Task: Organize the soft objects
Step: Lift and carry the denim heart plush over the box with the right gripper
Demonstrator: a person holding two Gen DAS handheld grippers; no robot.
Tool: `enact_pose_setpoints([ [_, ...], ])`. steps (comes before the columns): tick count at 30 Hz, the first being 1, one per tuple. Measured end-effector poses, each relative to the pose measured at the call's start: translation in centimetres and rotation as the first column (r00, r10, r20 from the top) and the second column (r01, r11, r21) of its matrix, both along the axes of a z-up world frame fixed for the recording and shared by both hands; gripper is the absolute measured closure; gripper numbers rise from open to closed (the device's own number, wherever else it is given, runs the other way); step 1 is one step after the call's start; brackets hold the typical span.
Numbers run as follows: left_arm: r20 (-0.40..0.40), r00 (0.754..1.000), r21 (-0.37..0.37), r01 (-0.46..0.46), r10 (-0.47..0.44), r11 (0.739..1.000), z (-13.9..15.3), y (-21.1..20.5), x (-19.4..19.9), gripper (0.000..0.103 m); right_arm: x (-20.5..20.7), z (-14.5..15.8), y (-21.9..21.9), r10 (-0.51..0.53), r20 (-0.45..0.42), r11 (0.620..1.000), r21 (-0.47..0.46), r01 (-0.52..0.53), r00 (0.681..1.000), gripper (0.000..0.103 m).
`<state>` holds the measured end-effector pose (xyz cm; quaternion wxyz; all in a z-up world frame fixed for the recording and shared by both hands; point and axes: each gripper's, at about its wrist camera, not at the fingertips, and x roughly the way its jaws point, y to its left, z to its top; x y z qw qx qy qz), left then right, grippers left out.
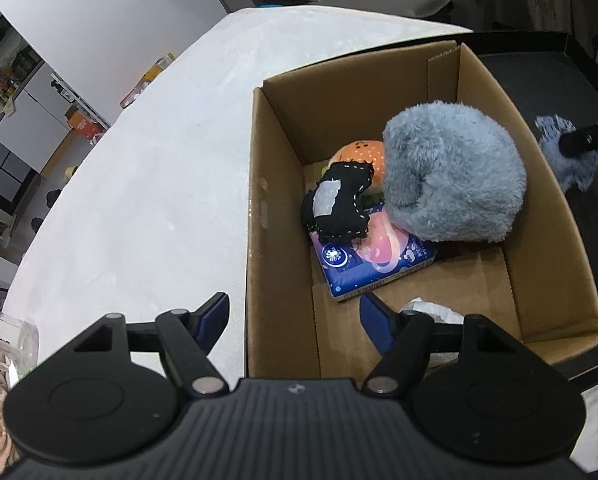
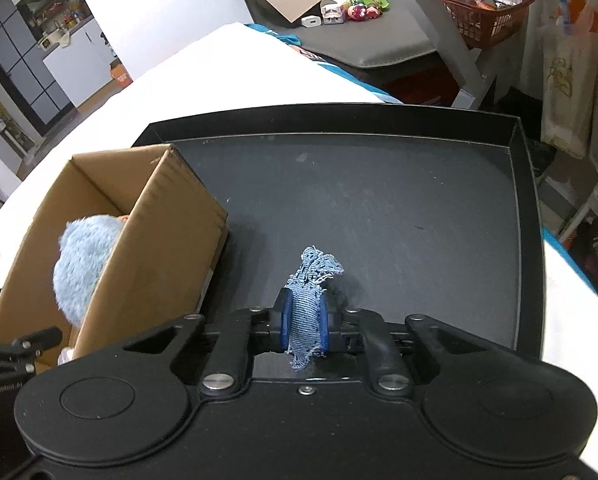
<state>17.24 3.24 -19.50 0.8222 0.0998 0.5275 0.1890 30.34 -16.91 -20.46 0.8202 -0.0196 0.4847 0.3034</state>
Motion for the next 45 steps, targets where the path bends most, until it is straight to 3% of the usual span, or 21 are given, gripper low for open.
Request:
enact_pose_setpoints([
  [10,0.054,0.998,-0.081,-0.019,0.023,0.997,0.9,1.7,-0.9,0.033,-1.0,3.5,0.0,-0.008,0.083,0.999,-0.032,0.011,0.996,0.089],
  [19,0.081,0.995,-0.188,-0.041,0.058,0.981,0.8,3.5,-1.2,0.033,-1.5,6.3,0.9,-0.013,0.106,1.0,-0.019,0.015,0.994,0.089],
  [35,0.113,0.991,-0.251,-0.045,0.075,0.967,0.4,5.2,-1.7,0.033,-2.6,10.8,5.2,0.058,0.156,0.998,-0.04,-0.052,0.986,0.089],
  [45,0.13,0.988,-0.303,-0.041,0.084,0.952,0.3,5.9,-1.9,0.035,-2.9,11.2,8.3,0.096,0.169,0.994,-0.06,-0.087,0.981,0.089],
])
